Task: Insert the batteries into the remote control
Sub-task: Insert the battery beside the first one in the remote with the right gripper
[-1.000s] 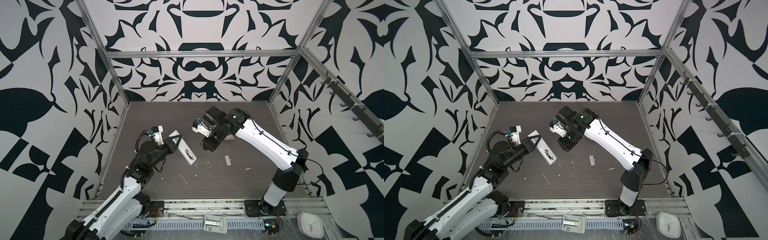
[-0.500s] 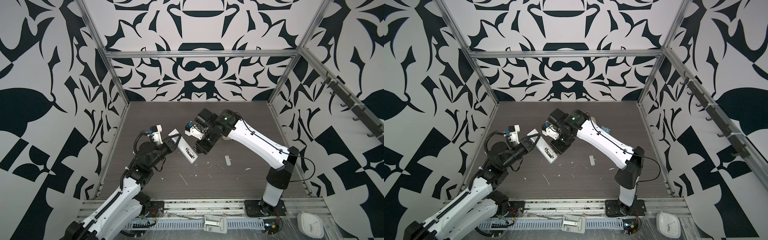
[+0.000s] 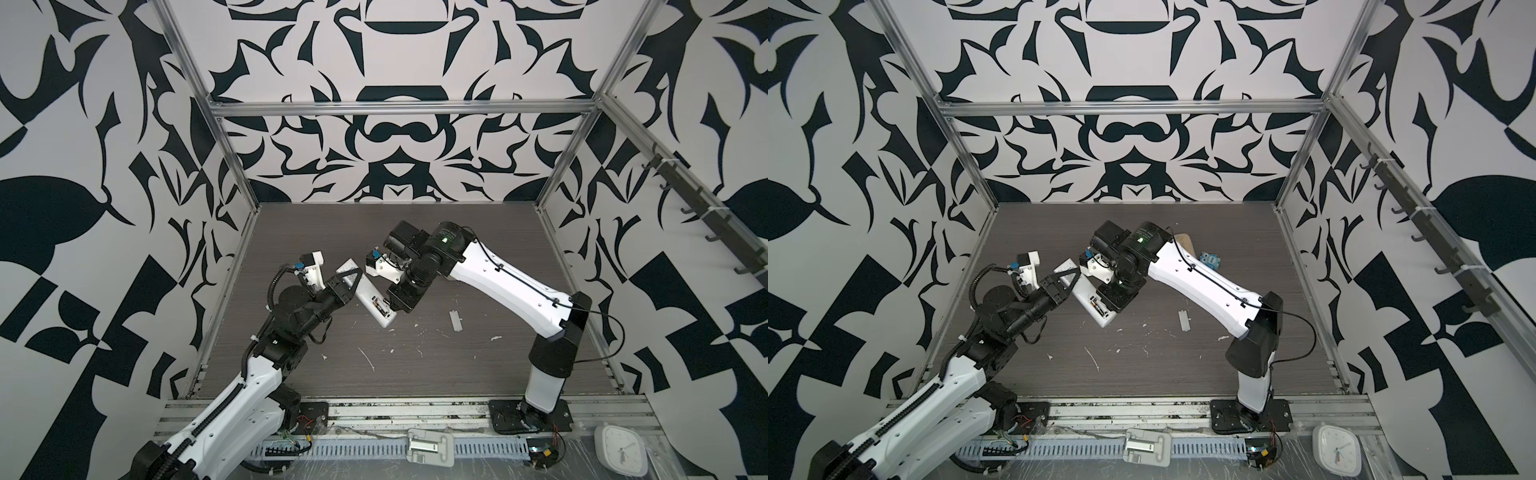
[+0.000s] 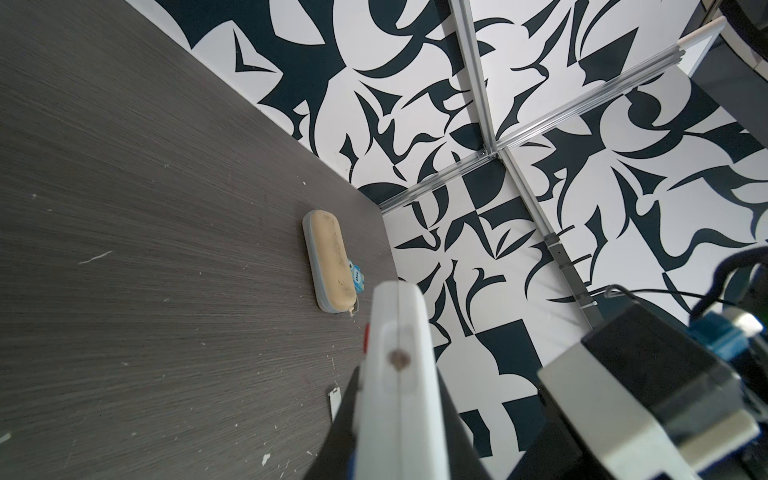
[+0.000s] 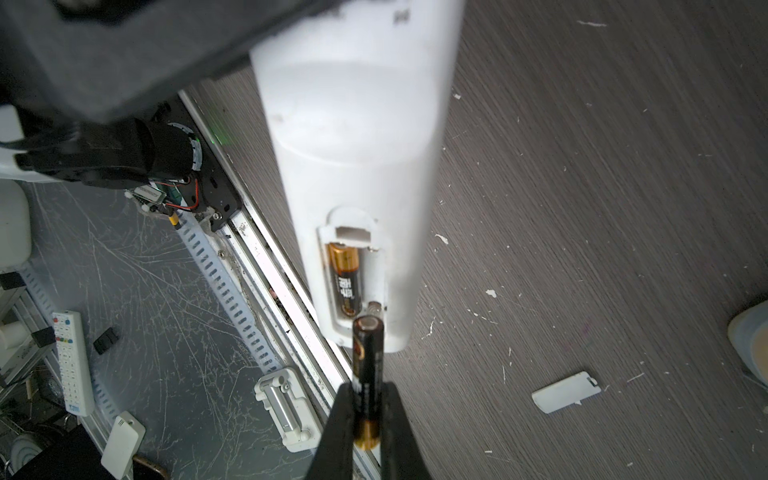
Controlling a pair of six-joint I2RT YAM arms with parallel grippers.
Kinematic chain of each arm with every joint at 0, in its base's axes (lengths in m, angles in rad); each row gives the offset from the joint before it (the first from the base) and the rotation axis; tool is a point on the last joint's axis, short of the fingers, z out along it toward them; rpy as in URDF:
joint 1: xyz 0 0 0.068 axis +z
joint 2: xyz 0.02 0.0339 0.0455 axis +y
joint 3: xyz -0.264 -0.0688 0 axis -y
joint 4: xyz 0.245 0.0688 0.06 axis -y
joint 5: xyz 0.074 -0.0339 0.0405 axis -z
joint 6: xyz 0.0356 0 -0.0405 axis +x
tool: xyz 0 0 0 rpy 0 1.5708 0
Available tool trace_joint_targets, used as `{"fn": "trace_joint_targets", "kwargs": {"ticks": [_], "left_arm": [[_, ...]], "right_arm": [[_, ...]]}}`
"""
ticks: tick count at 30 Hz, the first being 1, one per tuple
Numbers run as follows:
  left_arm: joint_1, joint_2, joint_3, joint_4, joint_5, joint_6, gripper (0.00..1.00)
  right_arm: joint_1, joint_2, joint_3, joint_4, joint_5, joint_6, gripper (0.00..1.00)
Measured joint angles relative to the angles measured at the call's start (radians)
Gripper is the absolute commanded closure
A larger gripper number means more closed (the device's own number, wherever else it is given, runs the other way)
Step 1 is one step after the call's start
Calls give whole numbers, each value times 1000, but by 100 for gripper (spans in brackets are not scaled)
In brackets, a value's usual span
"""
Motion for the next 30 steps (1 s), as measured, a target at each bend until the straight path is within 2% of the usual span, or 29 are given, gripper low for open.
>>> {"fn": "trace_joint_targets", "kwargs": {"ticks": [30], "left_arm": [[0,0,-37,57,-6,-48,100]], "right_arm": [[11,57,0,2,19,-8,100]]}}
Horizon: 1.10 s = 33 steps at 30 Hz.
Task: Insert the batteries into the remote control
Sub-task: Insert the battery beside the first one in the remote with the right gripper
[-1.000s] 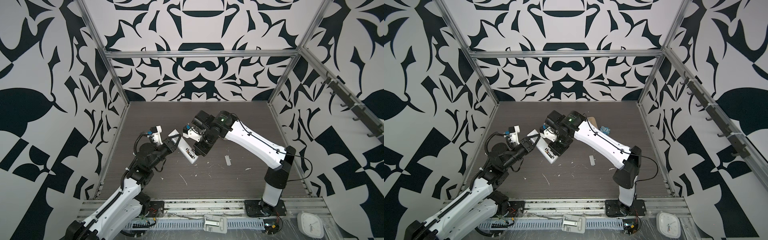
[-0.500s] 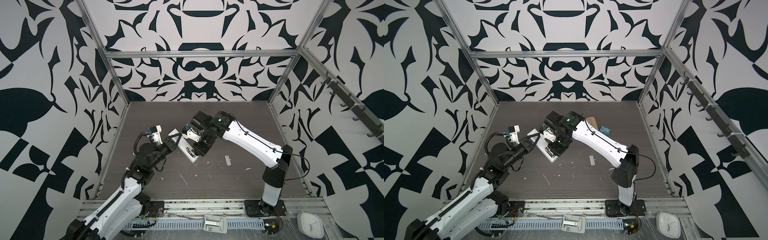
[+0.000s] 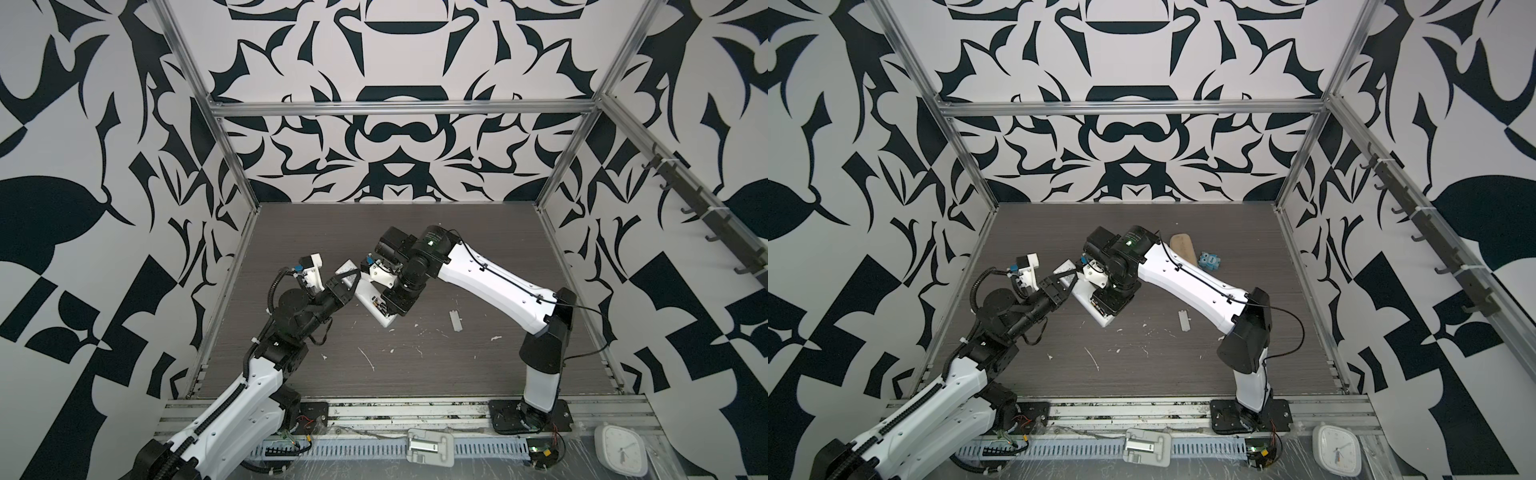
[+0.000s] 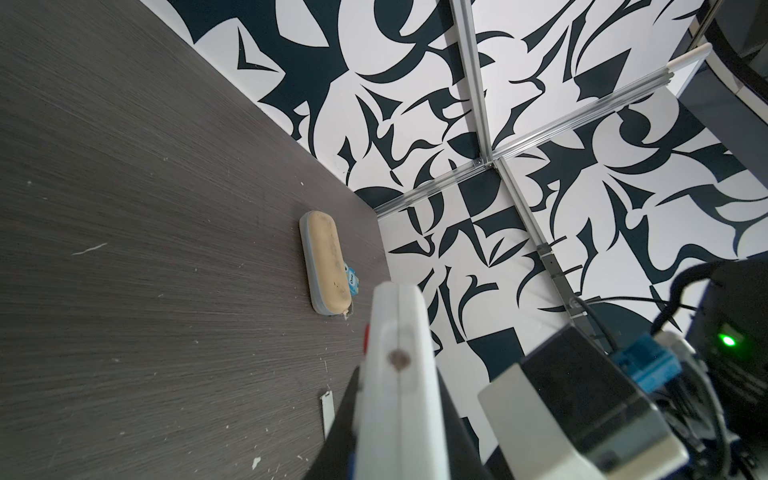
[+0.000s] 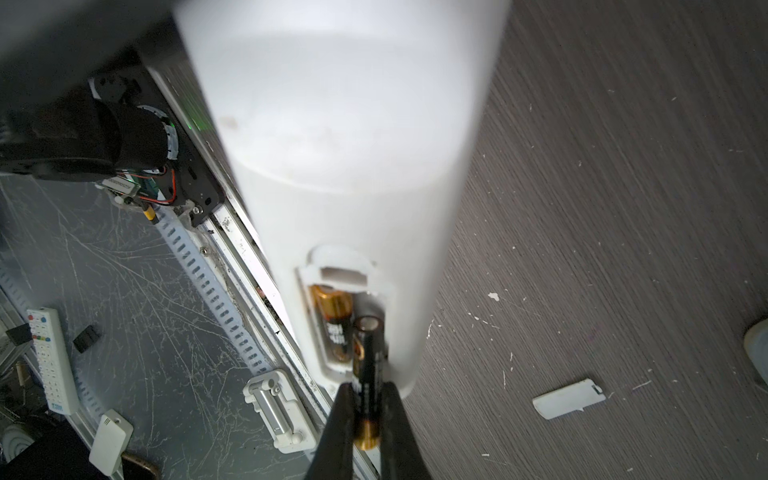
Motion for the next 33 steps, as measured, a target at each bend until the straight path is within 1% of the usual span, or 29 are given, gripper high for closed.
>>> {"fn": "trace_joint_targets", "kwargs": {"ticks": [14,18,21,33], "left_arm": [[3,0,-30,15,-21,-4,100],[4,0,-30,26,-22,-8,100],[4,0,-35,38,-22,-12,100],[4,0,-49,60,-21,-29,100]], "right_arm": [[2,52,39,-8,5,0,99],[2,55,57,-12,9,0,91],[3,55,62,-12,10,0,87],[4,55,62,-11,14,5,79]]}}
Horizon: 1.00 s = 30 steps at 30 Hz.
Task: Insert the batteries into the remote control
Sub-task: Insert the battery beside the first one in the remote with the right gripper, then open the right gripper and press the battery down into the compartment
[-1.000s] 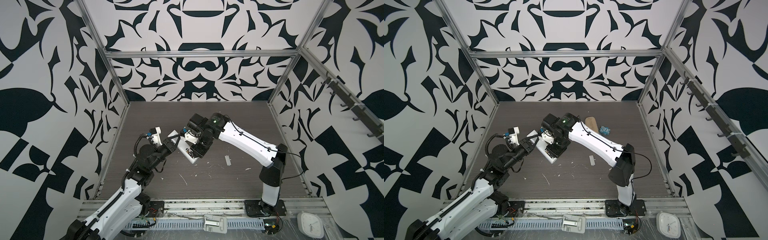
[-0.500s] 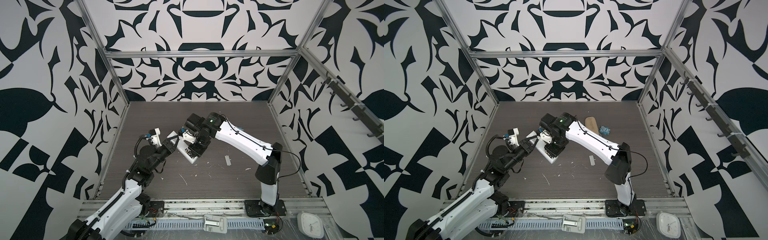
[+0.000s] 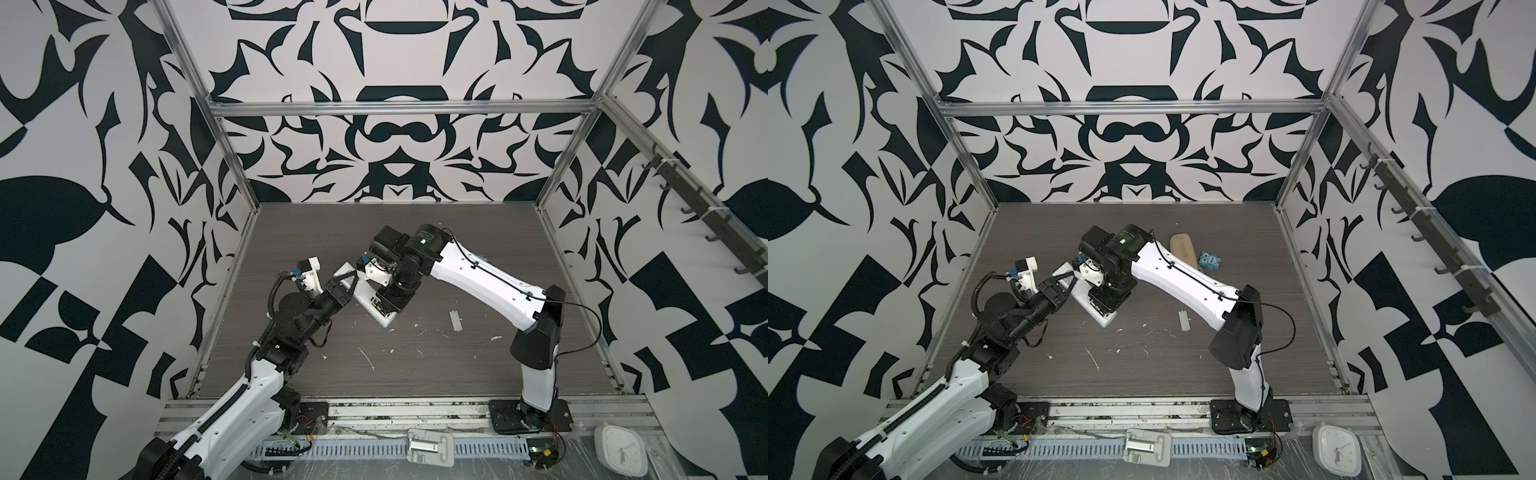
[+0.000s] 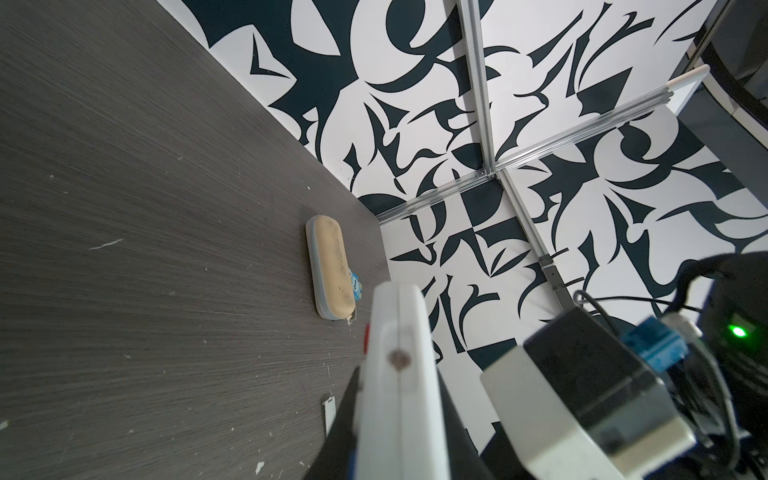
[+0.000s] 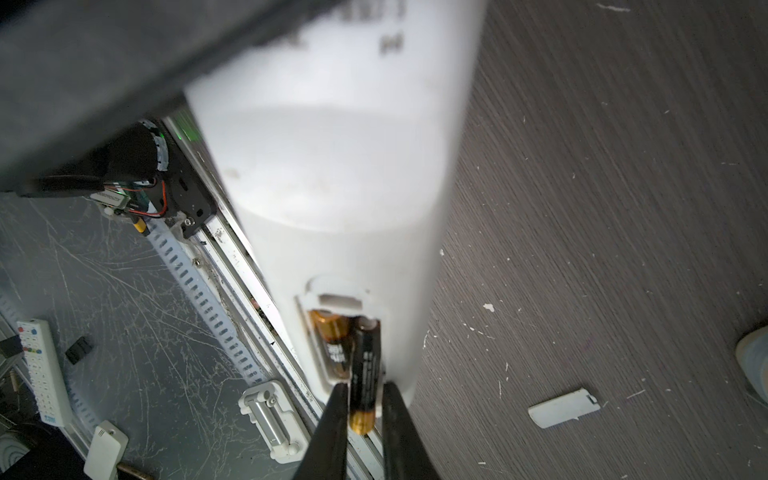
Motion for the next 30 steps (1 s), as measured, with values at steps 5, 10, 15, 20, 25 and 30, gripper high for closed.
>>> {"fn": "trace_joint_targets", "kwargs": {"ticks": [5,10,15,20,25,30], "left_arm": [[0,9,0,8,0,-5,100],[0,16,0,14,4,-11,100],[0,19,0,22,19,-16,100],[0,39,0,54,44,-26,100],[0,90,2,82,93,-61,100],[0,159,4,112,150,-100,100]], "right_arm": [[0,0,0,0,3,0,77],[2,0,6,-1,10,2,72],[2,0,45,-5,19,3,67],[2,-11,78,-8,25,7,61],[2,-137,-27,48,23,14,59],[2,-388,-264,162,-3,14,54]]}}
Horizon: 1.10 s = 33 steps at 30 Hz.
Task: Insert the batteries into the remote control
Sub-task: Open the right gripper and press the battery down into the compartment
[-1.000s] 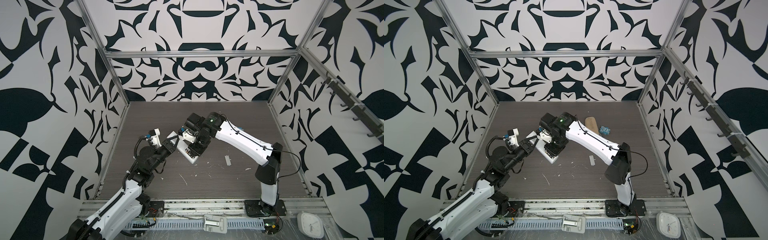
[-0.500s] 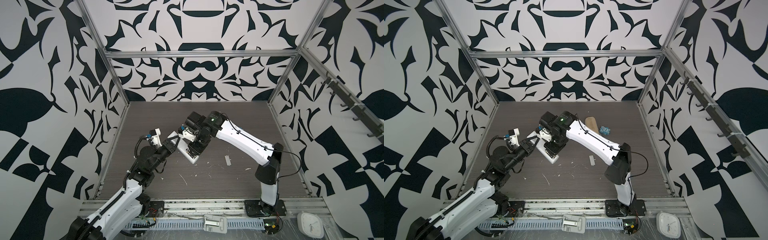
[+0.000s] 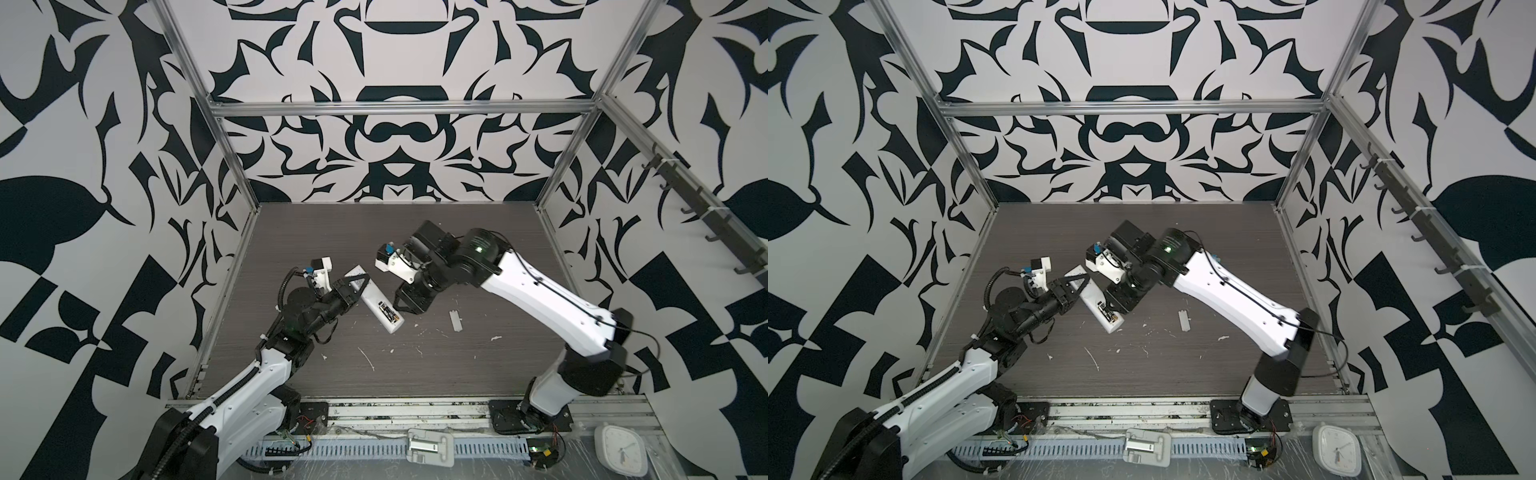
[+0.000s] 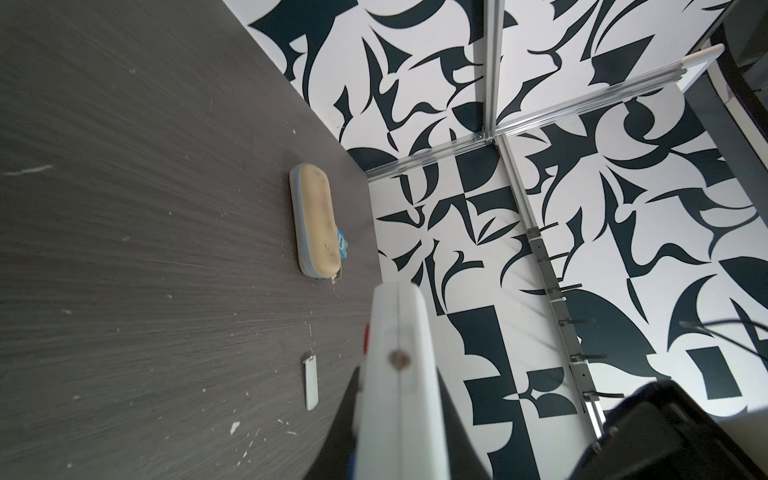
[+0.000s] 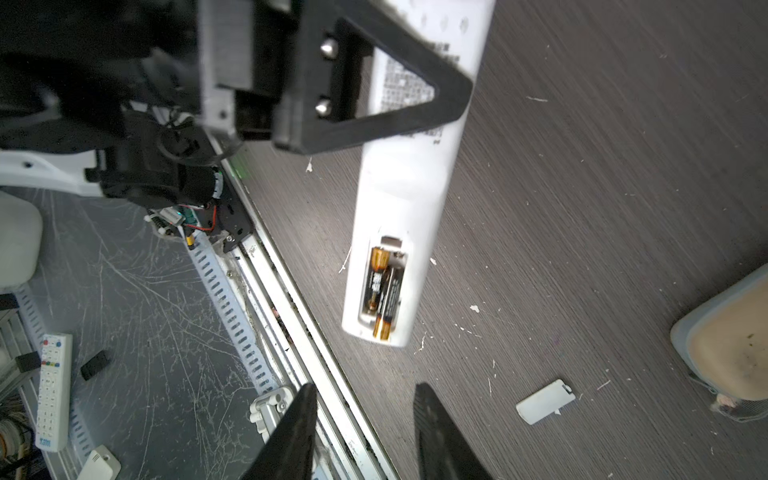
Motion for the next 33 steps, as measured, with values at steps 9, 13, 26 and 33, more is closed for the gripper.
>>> {"fn": "trace_joint_targets", "kwargs": {"ticks": [9,13,26,33], "left_arm": [[0,10,57,54,73,-12,100],[0,26,66,89,111,-22,100],[0,44,109,120,181,-46,100],[0,55,109,121,186,-47,100]], "right_arm": [[-18,-231,-280,133,-101,-46,42],[-41,-238,-377,206,-153,-57,37],[-141,-278,-436,320,-251,-77,42],[-143,-227,-436,335,-273,-92,44]]}}
